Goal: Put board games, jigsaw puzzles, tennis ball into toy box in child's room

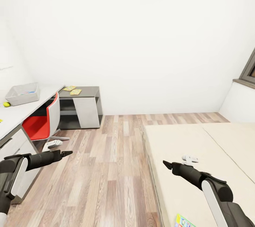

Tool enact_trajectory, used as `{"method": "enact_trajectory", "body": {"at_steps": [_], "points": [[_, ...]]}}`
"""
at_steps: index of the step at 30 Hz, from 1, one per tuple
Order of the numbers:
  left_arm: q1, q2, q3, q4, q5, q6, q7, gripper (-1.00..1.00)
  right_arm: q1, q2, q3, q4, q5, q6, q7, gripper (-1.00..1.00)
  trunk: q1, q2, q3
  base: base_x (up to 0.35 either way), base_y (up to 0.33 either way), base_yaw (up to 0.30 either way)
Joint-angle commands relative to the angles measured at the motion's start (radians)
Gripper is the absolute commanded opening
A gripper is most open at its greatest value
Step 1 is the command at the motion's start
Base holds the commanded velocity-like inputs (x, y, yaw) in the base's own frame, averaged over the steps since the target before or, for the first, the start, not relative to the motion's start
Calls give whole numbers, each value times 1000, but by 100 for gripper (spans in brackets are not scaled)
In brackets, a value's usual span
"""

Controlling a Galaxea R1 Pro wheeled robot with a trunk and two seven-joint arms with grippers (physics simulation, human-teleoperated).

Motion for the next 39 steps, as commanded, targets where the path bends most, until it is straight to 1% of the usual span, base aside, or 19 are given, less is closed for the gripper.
{"method": "enact_trajectory", "body": {"at_steps": [1, 30, 39], "points": [[-1, 0, 1, 0, 8, 8, 2, 100, -1, 0, -2, -1, 3, 5, 6, 100, 1, -2, -2, 0, 144, 0], [-1, 1, 2, 0, 9, 8, 2, 100, -1, 0, -1, -1, 4, 5, 6, 100, 1, -2, -2, 0, 144, -1], [-1, 1, 2, 0, 9, 8, 2, 100, -1, 0, -2, -1, 3, 5, 6, 100, 1, -2, -2, 0, 166, -122]]}}
